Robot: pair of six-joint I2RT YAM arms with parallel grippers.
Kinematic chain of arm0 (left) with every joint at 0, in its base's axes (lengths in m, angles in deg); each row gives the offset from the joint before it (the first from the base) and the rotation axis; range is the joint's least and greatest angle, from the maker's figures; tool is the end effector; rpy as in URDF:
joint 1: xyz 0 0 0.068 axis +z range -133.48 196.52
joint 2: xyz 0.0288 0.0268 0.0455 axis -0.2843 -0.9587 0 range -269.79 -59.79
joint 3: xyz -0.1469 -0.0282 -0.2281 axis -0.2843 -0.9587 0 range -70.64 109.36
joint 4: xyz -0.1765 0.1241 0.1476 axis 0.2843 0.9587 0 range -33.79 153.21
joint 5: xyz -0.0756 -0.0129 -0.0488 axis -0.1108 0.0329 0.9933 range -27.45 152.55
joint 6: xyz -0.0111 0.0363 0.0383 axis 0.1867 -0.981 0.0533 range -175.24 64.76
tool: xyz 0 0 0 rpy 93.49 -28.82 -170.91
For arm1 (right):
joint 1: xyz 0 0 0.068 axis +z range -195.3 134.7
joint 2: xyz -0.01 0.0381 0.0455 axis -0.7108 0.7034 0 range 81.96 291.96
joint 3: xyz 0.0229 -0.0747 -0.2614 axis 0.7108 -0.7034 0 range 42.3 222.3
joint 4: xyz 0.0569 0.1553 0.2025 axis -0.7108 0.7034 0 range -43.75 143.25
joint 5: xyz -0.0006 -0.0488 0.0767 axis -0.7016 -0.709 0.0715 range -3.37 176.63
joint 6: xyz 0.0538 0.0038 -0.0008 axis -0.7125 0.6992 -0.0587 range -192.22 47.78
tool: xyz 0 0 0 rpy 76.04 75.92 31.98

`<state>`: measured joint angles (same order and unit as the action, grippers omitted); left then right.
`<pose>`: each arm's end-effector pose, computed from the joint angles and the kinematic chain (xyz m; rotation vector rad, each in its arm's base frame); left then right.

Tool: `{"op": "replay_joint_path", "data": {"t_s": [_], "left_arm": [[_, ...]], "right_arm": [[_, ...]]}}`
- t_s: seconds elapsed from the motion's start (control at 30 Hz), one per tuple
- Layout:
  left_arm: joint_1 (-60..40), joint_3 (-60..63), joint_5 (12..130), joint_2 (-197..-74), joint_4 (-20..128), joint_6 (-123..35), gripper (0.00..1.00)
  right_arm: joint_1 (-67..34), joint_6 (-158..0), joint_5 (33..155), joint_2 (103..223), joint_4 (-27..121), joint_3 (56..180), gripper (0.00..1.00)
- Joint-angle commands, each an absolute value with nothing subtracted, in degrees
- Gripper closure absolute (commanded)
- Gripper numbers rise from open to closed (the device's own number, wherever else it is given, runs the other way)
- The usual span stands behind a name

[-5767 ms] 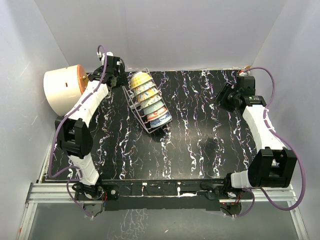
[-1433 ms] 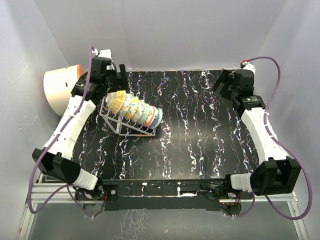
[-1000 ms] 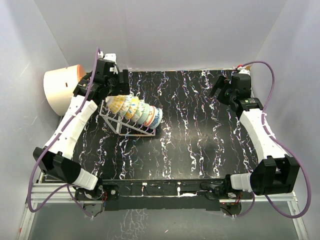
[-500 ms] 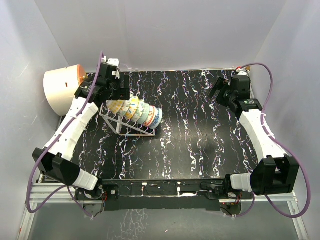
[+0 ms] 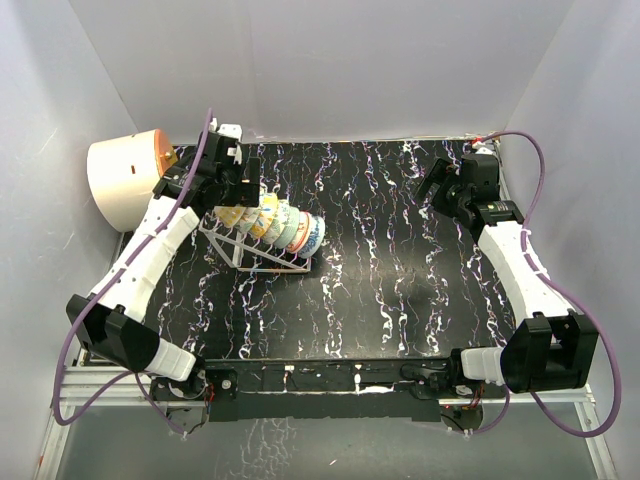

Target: Unload the bowls from the dish rack

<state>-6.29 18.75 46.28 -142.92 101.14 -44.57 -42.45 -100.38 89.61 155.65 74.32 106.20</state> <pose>0.2896 -0.1109 0.3943 0.0827 2.2125 -0.0033 0.2837 0.0160 0.3170 0.4659 2.2054 0.3513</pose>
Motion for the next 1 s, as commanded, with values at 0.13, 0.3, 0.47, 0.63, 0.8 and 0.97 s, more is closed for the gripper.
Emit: {"op": "replay_joint_path", "data": {"t_s": [0.13,0.3,0.47,0.63,0.8,0.97], "left_arm": [[-6.8,18.6,44.7,-141.4,100.7,-45.9,0.06],[-6.9,18.6,44.1,-142.0,100.6,-46.3,0.05],[-6.9,19.4,43.9,-142.7,100.4,-46.0,0.05],[-7.0,20.0,44.2,-143.5,100.3,-45.9,0.08],[-7.2,19.8,44.3,-144.1,100.1,-45.7,0.08],[-7.2,19.9,44.0,-144.3,100.1,-45.6,0.08]], "right_arm": [[-42.8,-100.8,89.6,154.0,71.1,106.8,0.1],[-42.8,-100.5,89.5,154.4,71.1,107.0,0.1],[-42.8,-100.3,89.6,154.8,71.1,107.4,0.1],[-42.9,-100.3,89.4,155.1,71.1,107.8,0.09],[-43.1,-99.9,89.3,154.8,71.2,107.7,0.09],[-43.4,-99.7,89.4,154.7,71.1,107.6,0.09]]}}
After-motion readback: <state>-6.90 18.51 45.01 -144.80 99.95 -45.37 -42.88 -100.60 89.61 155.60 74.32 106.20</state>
